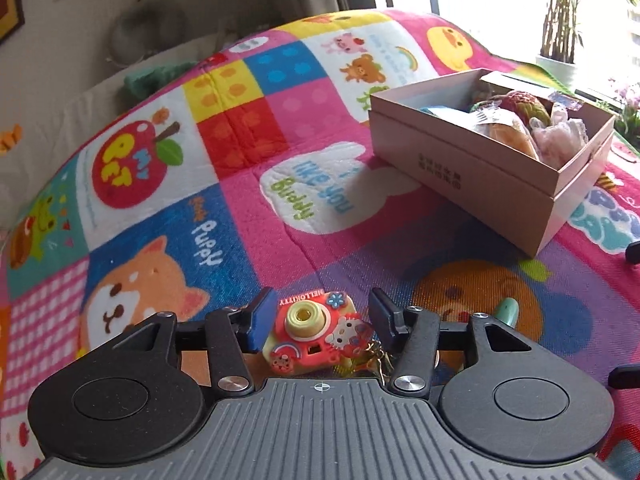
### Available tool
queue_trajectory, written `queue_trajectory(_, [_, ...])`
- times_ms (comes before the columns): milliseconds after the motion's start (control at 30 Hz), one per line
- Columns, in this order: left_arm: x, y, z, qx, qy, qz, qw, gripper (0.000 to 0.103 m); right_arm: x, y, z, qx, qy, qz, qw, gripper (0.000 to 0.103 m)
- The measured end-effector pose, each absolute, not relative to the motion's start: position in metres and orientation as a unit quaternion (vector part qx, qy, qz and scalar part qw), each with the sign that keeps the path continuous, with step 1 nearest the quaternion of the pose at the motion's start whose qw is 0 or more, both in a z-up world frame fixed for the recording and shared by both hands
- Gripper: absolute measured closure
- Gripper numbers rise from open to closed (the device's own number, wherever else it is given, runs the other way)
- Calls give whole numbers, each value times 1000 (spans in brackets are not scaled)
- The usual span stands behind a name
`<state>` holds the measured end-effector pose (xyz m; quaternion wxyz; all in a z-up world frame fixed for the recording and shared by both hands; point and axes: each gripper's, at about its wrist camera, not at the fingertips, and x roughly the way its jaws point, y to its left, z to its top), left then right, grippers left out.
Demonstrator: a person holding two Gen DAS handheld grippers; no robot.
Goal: Organize objects
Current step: 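Lift the pink keychain with the left gripper while the right reaches the mint-green crank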
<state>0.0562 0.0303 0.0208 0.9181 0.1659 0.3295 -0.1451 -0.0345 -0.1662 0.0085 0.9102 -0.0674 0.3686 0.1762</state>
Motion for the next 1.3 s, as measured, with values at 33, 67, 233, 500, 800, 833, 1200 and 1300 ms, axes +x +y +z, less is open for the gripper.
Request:
queue_trajectory(33, [57, 32, 21, 157, 332, -138, 920, 45, -34, -166, 8, -67, 369, 176, 910, 0])
queue_trajectory(67, [58, 35, 22, 144, 333, -130, 922, 45, -34, -166, 8, -66, 370, 177, 910, 0])
queue_trajectory(233, [57, 53, 20, 101, 325, -78, 937, 45, -33, -166, 8, -65, 374, 178, 908, 0])
queue_trajectory(500, [63, 78, 12, 7, 336, -64, 940, 39, -33, -167, 8, -66, 372, 179, 908, 0])
queue_trajectory(800, [49, 74, 11, 16, 334, -75, 940, 40, -34, -166, 7, -66, 372, 179, 909, 0])
queue_trajectory(833, [45, 72, 11, 22, 330, -79, 940, 40, -34, -166, 7, -66, 372, 178, 909, 0])
queue_trajectory(1200, [0, 94, 10, -62, 322, -43, 944, 41, -39, -150, 29, -42, 353, 238, 904, 0])
queue_trajectory(1300, [2, 95, 11, -64, 321, -41, 944, 40, -35, -123, 32, -57, 343, 252, 903, 0])
